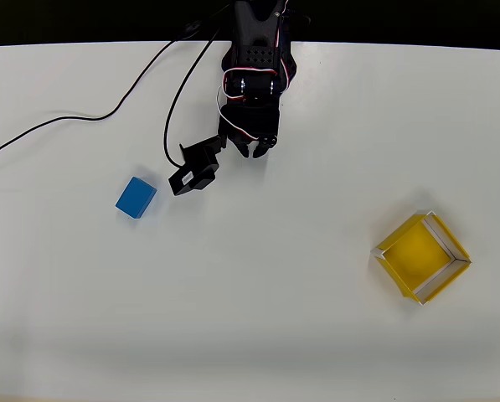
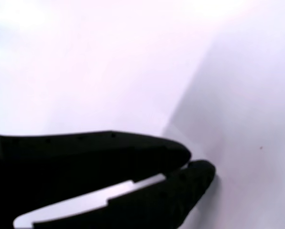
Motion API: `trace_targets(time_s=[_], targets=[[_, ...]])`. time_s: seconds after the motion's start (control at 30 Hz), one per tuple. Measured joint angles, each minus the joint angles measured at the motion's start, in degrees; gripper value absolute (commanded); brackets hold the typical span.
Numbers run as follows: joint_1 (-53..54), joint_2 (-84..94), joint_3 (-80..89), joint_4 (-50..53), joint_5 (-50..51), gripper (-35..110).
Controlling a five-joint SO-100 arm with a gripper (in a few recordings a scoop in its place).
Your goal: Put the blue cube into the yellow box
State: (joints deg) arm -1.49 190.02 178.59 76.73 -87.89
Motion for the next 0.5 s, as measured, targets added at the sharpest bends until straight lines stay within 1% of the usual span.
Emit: trace_targets(time_s=[0.1, 0.27, 0.4, 0.5], targets=[[2.29, -0.70, 0.00, -2.81, -1.76, 14], [10.37, -12.48, -1.85, -12.83, -2.11, 31], [17.14, -23.99, -8.17, -19.16, 0.44, 42], [21.62, -31.73, -14.59, -23.47, 0.44, 47]])
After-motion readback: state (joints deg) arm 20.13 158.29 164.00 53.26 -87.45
